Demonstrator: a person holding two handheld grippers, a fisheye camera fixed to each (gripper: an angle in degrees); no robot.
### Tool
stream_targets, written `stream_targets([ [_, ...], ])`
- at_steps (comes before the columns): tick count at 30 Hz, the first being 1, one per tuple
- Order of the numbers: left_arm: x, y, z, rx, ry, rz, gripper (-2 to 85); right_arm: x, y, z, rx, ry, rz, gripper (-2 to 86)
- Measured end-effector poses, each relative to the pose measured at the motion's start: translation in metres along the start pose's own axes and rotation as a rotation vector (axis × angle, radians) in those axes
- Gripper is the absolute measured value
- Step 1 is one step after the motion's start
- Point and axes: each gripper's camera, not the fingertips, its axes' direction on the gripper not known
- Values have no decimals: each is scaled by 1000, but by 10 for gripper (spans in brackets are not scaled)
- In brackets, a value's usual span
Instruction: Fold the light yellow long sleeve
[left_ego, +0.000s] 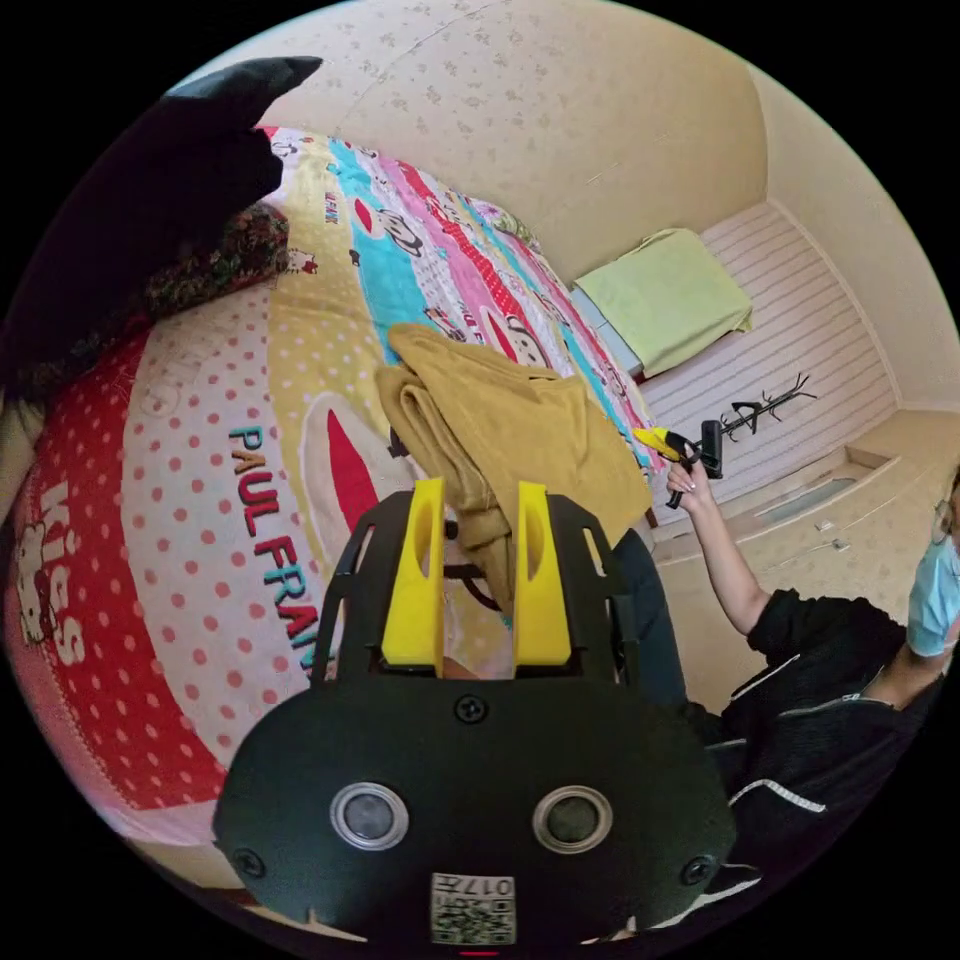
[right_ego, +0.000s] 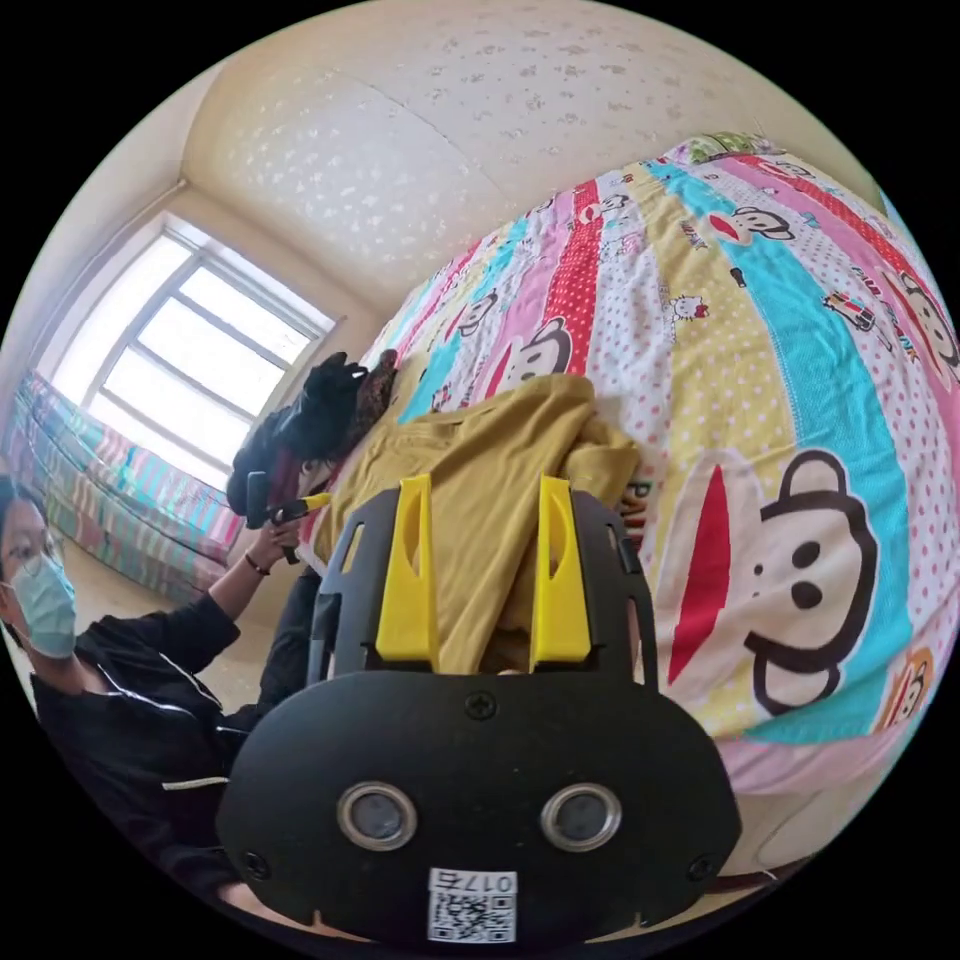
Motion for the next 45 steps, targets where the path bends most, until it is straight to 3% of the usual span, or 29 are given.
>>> stream_targets([
  [4, 23, 38, 10, 38, -19, -22, 106, -30, 53, 15, -48, 173, -47, 136],
  [8, 43, 50, 26, 37, -24, -7, 100, -55, 74, 20, -20, 194, -90, 120],
  [16, 69, 29, 37, 10, -84, -7, 45, -85, 78, 26, -48, 449, -67, 21],
  [20, 77, 36, 31, 25, -178, 4, 27, -79, 97, 17, 23, 444, 43, 14],
  [24, 72, 47, 57, 32, -165, -42, 28, -33, 112, 70, -122, 359, 116, 18],
  [29, 84, 41, 45, 35, -132, -114, 41, -39, 108, 44, -9, 367, 154, 41],
  [32, 113, 38, 16, 172, -189, -57, 39, -60, 97, 23, 56, 401, 92, 63],
  [35, 152, 6, 7, 230, -259, 74, 53, -85, 67, 21, 85, 371, -28, 82],
  [39, 198, -78, 44, 164, -353, 268, 64, -108, 0, 54, 65, 378, -165, 96],
  [45, 209, -190, 124, -23, -460, 451, 74, -61, -66, 169, -240, 543, -100, 100],
])
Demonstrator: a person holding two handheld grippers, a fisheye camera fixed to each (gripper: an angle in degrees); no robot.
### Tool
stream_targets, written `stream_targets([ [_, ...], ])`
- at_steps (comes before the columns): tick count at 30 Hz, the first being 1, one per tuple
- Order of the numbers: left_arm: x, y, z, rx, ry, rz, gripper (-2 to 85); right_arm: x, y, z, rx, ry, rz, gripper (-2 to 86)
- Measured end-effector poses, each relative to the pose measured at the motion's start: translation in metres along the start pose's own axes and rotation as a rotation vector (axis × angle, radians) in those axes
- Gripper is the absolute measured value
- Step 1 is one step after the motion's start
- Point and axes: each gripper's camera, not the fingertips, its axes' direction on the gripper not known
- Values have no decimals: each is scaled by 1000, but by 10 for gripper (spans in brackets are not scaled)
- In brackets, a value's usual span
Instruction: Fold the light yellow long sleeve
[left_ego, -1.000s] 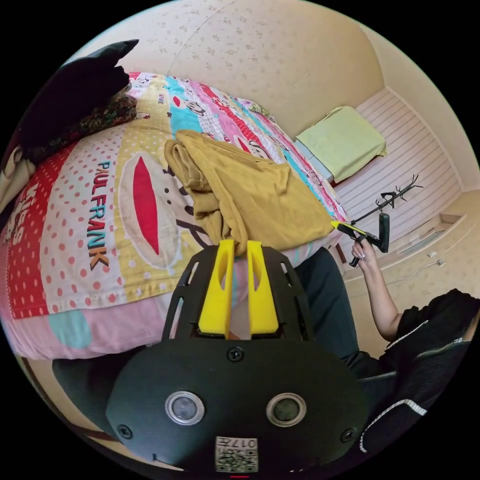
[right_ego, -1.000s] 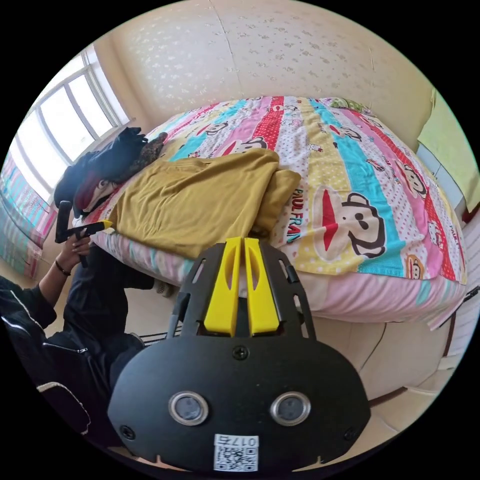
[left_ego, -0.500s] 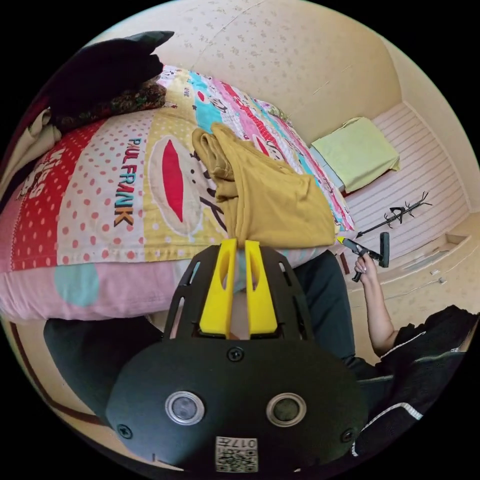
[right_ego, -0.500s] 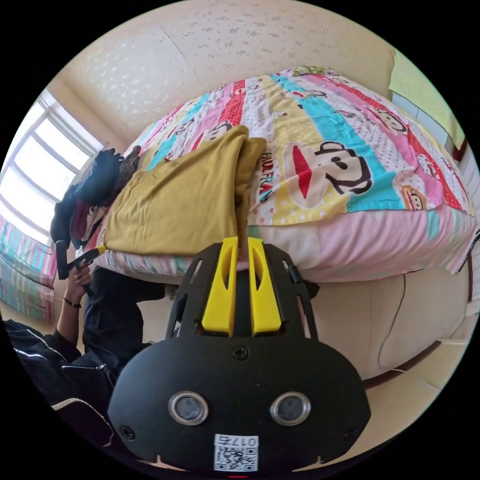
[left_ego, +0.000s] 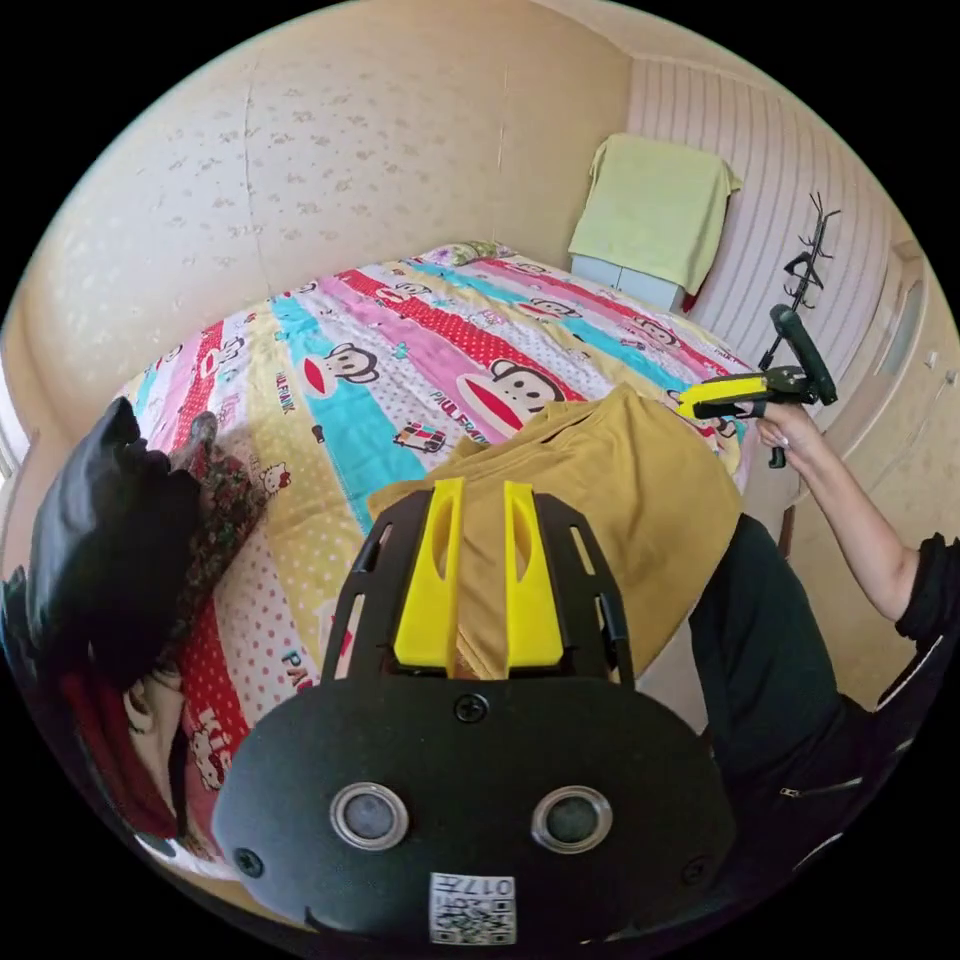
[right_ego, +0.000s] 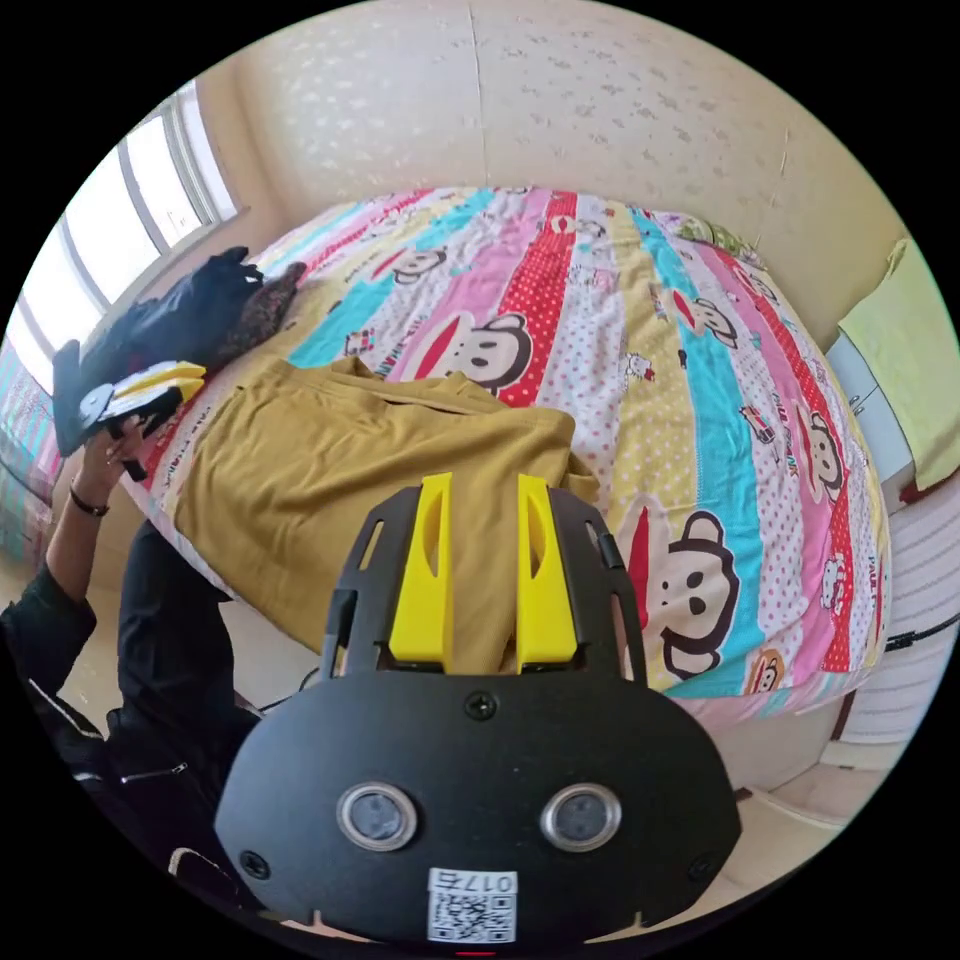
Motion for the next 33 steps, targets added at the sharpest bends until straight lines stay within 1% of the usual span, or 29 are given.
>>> stream_targets([
  [1, -1, -7, 8, -24, -8, 16, 76, 0, -5, 24, -65, 7, 7, 100],
  [2, -3, -21, 23, -78, -27, 54, 78, 0, -5, 33, -77, 6, 7, 100],
  [6, -7, -52, 60, -199, -59, 165, 85, 5, 8, 47, 19, -22, 19, 99],
  [9, -16, -65, 83, -279, -18, 183, 85, 13, 17, 54, 66, -70, 36, 98],
  [12, -23, -70, 103, -360, -19, 164, 75, 20, 19, 60, 77, -101, 54, 96],
  [16, -24, -75, 104, -329, -2, 136, 72, 21, 20, 69, 83, -88, 46, 94],
  [20, -5, -75, 97, -240, -116, 248, 88, 25, 24, 76, 106, -102, 63, 93],
  [22, 2, -76, 103, -275, -108, 290, 96, 28, 26, 80, 116, -113, 74, 92],
  [23, 4, -76, 110, -317, -97, 295, 99, 29, 26, 81, 117, -114, 75, 92],
  [25, 6, -76, 115, -342, -90, 281, 95, 30, 26, 85, 117, -111, 75, 91],
  [28, 8, -75, 109, -302, -105, 247, 75, 31, 27, 89, 117, -108, 75, 91],
  [30, 11, -72, 96, -239, -112, 239, 31, 32, 27, 91, 118, -107, 76, 91],
  [33, 10, -65, 83, -184, -124, 217, 16, 33, 28, 94, 121, -106, 76, 90],
])
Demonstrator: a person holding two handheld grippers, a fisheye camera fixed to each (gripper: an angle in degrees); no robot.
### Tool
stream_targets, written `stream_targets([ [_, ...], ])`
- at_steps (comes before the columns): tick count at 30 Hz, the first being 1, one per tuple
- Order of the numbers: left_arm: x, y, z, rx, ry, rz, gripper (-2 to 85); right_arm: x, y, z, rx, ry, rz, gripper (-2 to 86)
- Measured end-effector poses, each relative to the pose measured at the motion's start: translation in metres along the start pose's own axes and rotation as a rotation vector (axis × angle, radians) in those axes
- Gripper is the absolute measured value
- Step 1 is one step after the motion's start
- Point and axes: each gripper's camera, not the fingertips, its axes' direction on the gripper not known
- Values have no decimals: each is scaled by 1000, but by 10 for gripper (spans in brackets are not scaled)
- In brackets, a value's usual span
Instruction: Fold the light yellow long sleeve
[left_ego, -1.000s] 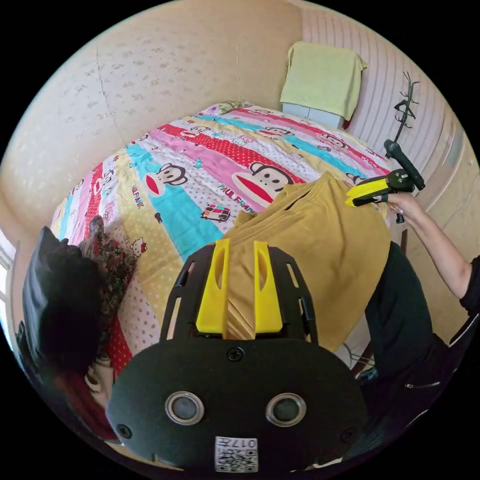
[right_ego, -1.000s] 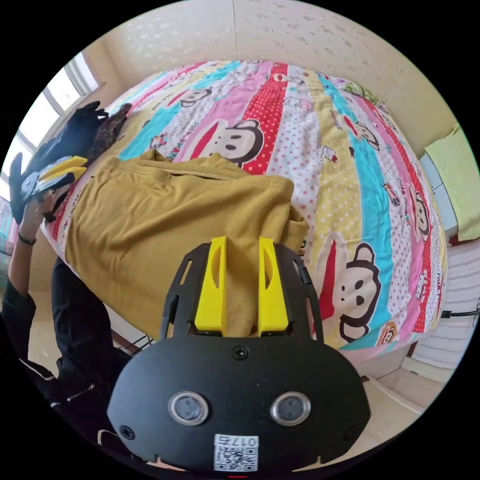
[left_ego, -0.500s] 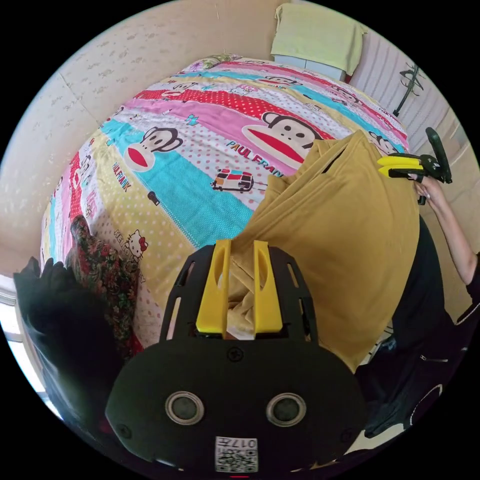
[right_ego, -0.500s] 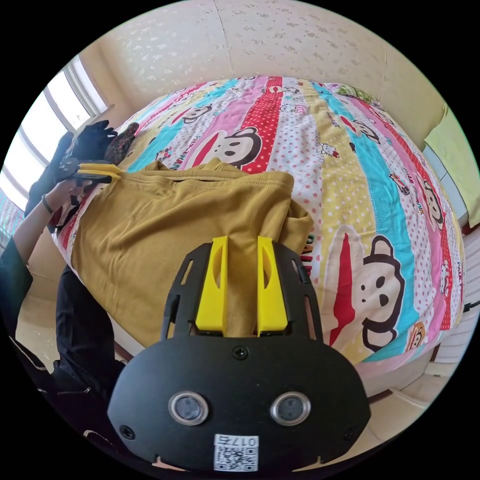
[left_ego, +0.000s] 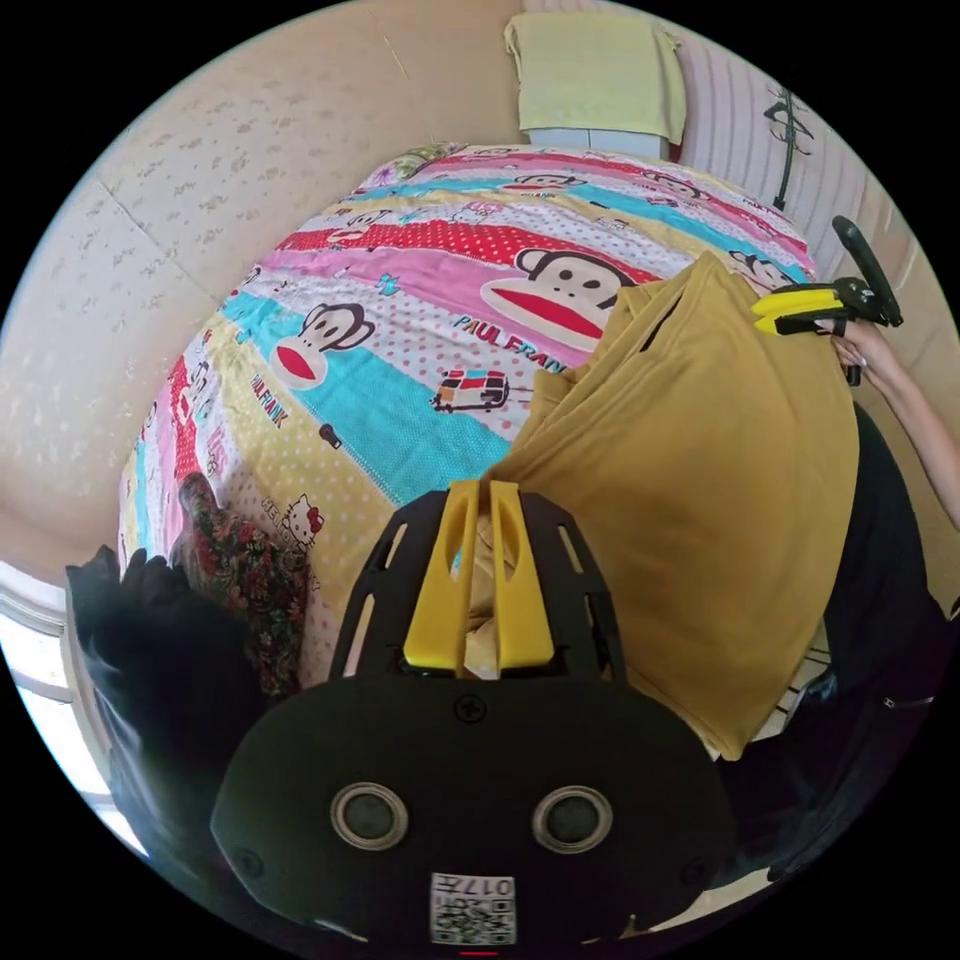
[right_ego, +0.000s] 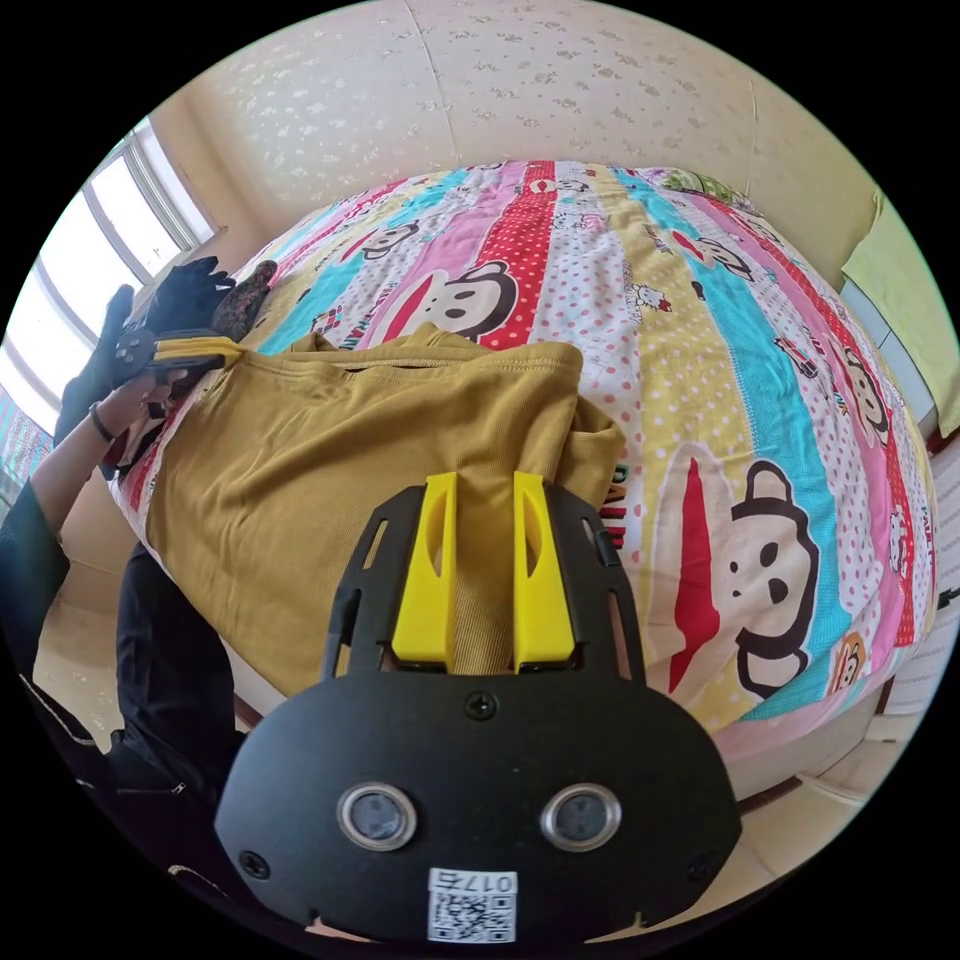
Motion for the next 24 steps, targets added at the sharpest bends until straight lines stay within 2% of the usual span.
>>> stream_targets([
  [5, -29, 30, -8, 99, 38, -228, 14, 5, 2, 4, 10, 0, 25, 84],
  [9, -27, 46, 28, -20, 60, -229, 32, 9, 4, 8, 17, -7, 38, 81],
  [11, -27, 54, 25, 25, 79, -270, 45, 10, 4, 9, 14, -11, 39, 80],
  [14, -43, 71, 14, 95, 216, -392, 69, 11, 4, 10, 9, -19, 33, 81],
  [17, -47, 99, -16, 187, 223, -477, 78, 12, 6, 4, 32, -38, 24, 89],
  [21, 9, 138, -66, 334, 284, -345, 68, 6, 23, -45, 378, -80, 65, 109],
  [24, 71, 160, -66, 298, 181, -245, 23, 0, 0, -45, 370, -84, 85, 109],
])
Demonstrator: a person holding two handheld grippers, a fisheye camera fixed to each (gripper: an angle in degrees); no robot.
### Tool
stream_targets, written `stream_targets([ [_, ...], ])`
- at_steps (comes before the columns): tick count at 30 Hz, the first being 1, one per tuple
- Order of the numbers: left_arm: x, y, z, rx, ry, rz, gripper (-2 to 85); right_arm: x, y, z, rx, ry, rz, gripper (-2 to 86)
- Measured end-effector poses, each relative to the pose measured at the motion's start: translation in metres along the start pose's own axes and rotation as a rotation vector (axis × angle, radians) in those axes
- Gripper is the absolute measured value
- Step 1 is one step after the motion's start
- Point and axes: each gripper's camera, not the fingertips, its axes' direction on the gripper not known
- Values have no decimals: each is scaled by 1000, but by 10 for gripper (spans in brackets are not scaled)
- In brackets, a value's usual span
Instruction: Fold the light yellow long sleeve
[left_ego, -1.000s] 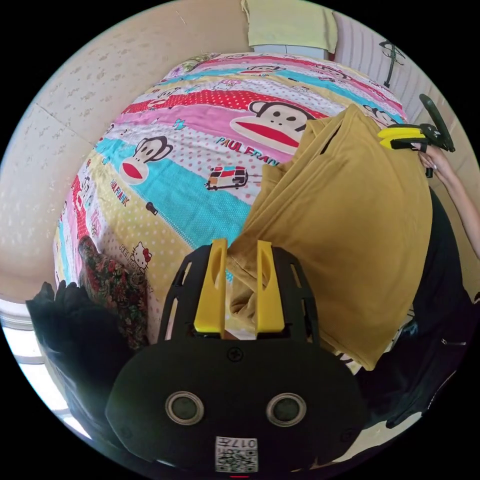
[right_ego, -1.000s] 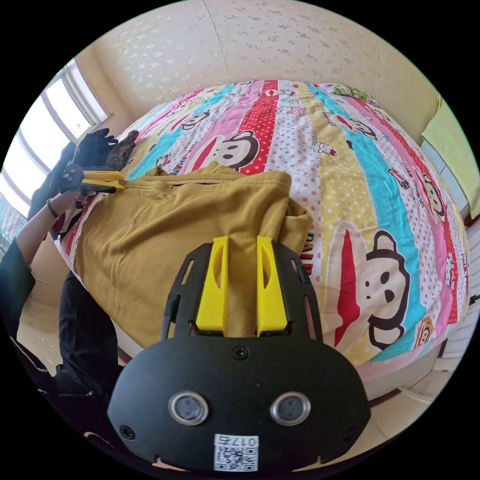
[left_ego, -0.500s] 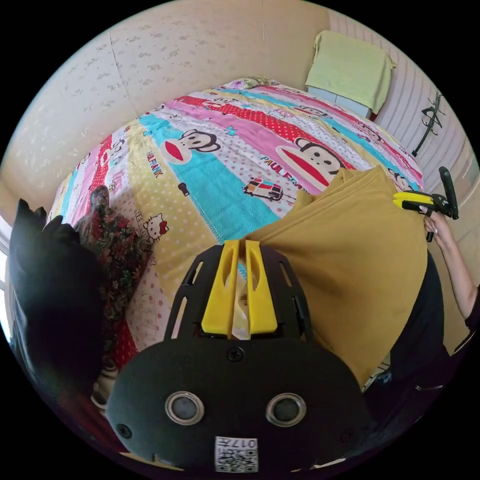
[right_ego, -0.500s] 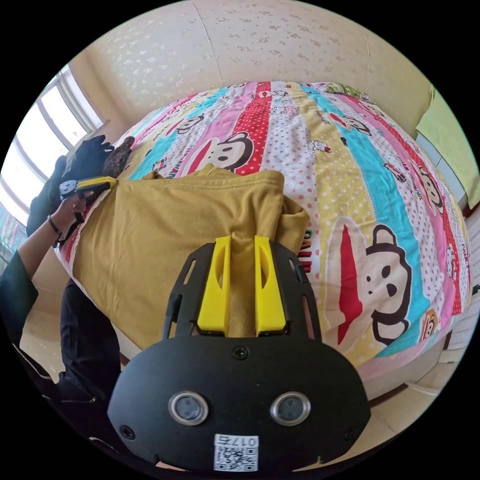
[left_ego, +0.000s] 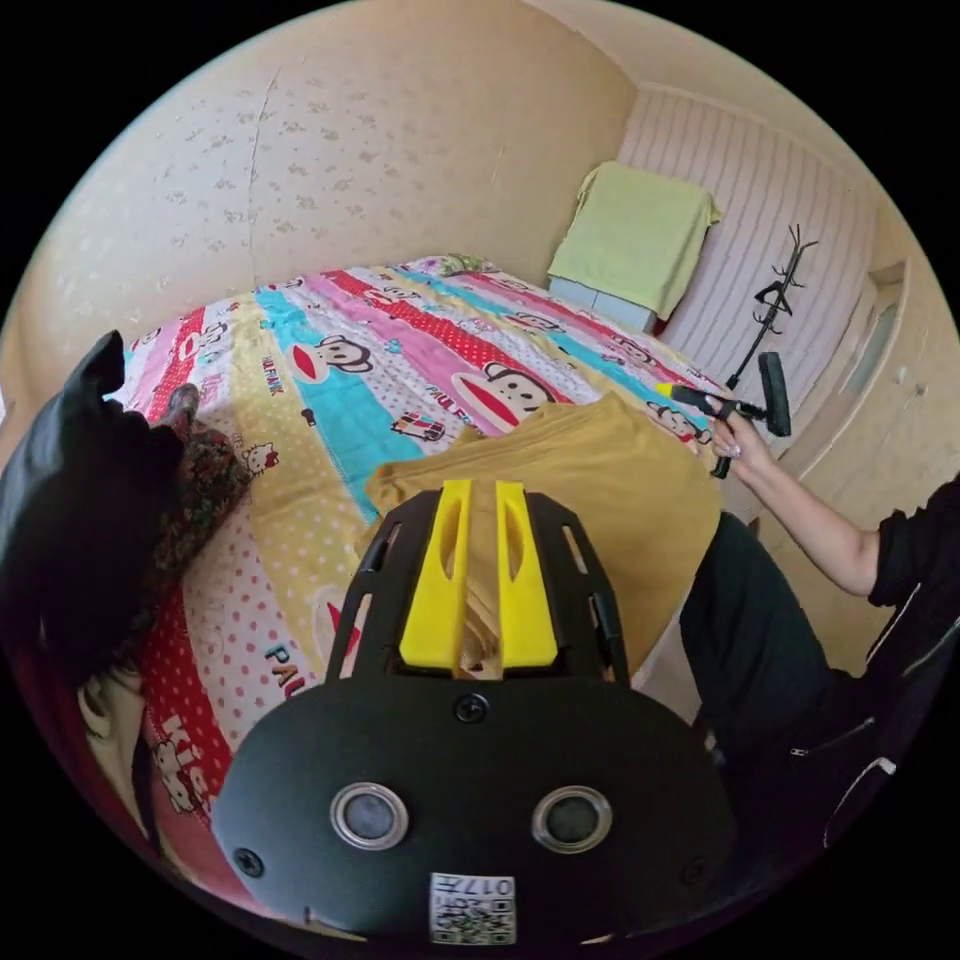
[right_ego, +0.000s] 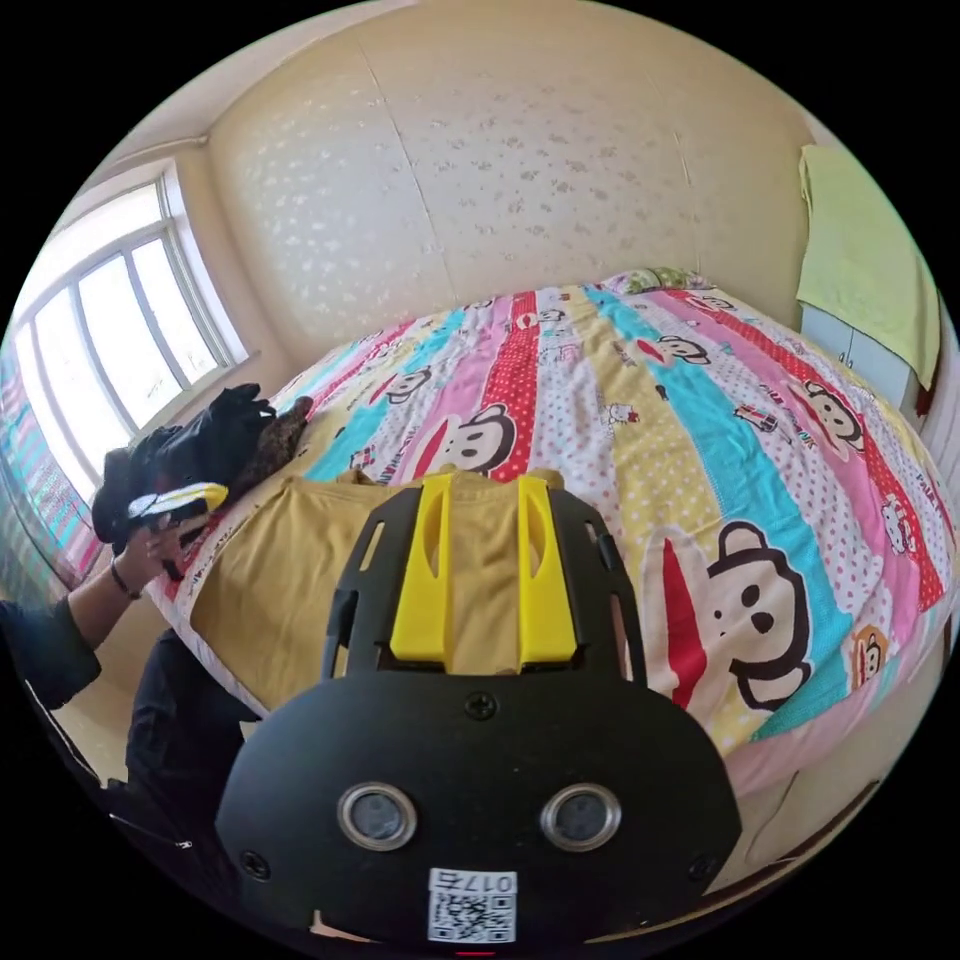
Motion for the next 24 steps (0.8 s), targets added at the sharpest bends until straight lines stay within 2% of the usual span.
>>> stream_targets([
  [2, 21, 21, 19, -79, -119, -18, 13, 2, -14, 27, -91, 10, 25, 116],
  [3, 29, 34, 38, -166, -179, -36, 8, 5, -20, 50, -153, 85, 30, 120],
  [4, 32, 40, 42, -171, -195, -45, 7, 12, -24, 79, -263, 168, 45, 122],
  [6, 40, 54, 38, -102, -251, -34, 3, 27, -29, 110, -407, 165, 89, 121],
  [9, 40, 52, 34, -159, -269, -23, -1, 34, -49, 115, -504, 141, 116, 114],
  [11, 33, 53, 23, -172, -247, -104, -3, 22, -57, 101, -494, 160, 83, 114],
  [14, 27, 68, -8, -111, -156, -244, -5, -14, -44, 54, -348, 148, 24, 119],
  [16, 32, 82, -21, -71, -82, -269, -5, -46, -10, 28, -325, 44, -7, 116],
  [18, 38, 101, -19, -91, -102, -302, -5, -69, 24, 19, -280, 0, -41, 109],
  [20, 36, 116, 2, -190, -166, -322, -5, -89, 57, 31, -274, 44, -112, 94],
  [21, 33, 127, 8, -155, -160, -316, -5, -96, 75, 52, -320, 98, -194, 86],
  [22, 31, 131, 6, -125, -151, -329, -5, -98, 85, 53, -268, 86, -226, 82],
  [24, 11, 139, -9, -94, -29, -427, -6, -88, 79, 44, -293, 2, -130, 79],
])
